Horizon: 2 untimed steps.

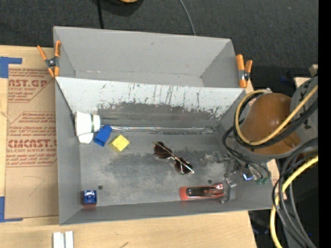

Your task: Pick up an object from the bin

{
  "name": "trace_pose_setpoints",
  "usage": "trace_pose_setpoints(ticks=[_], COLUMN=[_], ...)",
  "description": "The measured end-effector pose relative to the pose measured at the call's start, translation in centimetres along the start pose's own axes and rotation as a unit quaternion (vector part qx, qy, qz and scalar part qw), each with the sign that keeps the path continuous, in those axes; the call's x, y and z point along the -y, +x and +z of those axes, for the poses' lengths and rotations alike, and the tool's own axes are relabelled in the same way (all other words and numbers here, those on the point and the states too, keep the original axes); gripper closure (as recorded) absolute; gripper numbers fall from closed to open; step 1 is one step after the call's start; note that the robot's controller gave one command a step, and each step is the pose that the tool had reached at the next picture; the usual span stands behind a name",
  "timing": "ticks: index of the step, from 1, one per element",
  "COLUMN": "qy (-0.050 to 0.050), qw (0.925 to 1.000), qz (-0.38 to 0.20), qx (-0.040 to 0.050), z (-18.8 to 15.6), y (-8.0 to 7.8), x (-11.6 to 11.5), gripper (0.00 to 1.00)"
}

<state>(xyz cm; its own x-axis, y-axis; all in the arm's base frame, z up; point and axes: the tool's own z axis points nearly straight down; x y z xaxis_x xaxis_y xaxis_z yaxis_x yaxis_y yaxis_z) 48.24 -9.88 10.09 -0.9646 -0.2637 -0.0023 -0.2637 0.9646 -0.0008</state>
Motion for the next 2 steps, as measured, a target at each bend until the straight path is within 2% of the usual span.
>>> trace_pose_setpoints(ticks=[1,2], qy=[0.0,0.002], qw=[0.9994,0.99], qz=[-0.036,-0.141], qx=[0.0,0.0047], z=[-3.1,2.0], y=[0.0,-0.3], x=[0.1,-0.1], gripper=[0.0,0.0])
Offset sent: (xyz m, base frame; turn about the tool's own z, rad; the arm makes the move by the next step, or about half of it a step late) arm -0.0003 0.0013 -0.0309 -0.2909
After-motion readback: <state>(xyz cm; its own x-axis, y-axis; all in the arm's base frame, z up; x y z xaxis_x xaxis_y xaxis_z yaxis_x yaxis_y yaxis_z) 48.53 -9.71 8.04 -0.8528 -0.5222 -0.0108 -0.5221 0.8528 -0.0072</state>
